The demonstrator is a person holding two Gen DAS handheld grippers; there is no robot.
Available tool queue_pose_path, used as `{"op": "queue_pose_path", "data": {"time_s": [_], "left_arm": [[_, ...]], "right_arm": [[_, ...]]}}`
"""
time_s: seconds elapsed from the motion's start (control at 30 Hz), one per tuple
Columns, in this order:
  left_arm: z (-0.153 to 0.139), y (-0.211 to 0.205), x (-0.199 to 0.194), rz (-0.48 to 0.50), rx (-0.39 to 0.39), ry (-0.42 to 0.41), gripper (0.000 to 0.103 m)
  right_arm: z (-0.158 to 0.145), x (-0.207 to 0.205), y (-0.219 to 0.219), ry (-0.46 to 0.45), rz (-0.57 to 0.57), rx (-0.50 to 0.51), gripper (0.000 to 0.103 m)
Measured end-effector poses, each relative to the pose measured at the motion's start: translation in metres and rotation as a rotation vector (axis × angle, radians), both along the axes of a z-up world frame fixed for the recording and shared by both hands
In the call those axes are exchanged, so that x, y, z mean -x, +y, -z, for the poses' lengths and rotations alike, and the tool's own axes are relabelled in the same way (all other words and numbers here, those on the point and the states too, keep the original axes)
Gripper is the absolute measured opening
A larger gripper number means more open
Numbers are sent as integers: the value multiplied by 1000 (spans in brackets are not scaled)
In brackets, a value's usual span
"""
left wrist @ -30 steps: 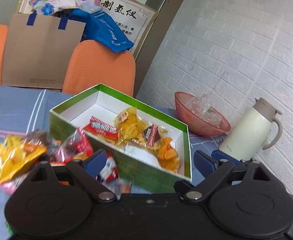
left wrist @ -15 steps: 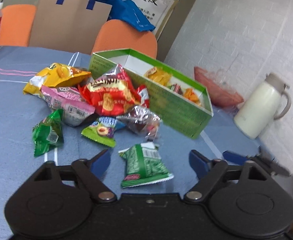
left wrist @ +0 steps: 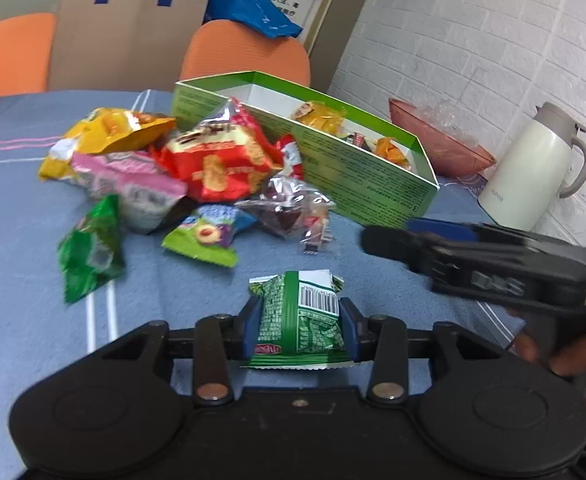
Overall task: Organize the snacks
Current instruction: 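Grasp the green snack packet with the left tool while the right tool grasps a small wrapped bar, then carry the green packet into the green box and release it while the right tool carries the bar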
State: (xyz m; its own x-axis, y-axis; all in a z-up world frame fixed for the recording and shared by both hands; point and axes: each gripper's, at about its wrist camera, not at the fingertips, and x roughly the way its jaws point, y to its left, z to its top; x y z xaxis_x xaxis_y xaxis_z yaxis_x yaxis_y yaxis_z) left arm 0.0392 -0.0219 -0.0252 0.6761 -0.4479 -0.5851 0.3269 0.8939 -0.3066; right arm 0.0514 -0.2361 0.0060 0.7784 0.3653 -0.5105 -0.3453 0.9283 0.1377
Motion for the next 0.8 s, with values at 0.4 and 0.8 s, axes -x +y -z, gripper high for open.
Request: {"op": "queue_pose_path", "data": {"time_s": [0.4, 0.8], "left_arm": [[0, 14, 8, -14, 58, 22, 90], [0, 8, 4, 1, 116, 24, 88]], "right_arm": [[17, -13, 10, 63, -4, 108, 40], [11, -2, 4, 25, -21, 99, 34]]}}
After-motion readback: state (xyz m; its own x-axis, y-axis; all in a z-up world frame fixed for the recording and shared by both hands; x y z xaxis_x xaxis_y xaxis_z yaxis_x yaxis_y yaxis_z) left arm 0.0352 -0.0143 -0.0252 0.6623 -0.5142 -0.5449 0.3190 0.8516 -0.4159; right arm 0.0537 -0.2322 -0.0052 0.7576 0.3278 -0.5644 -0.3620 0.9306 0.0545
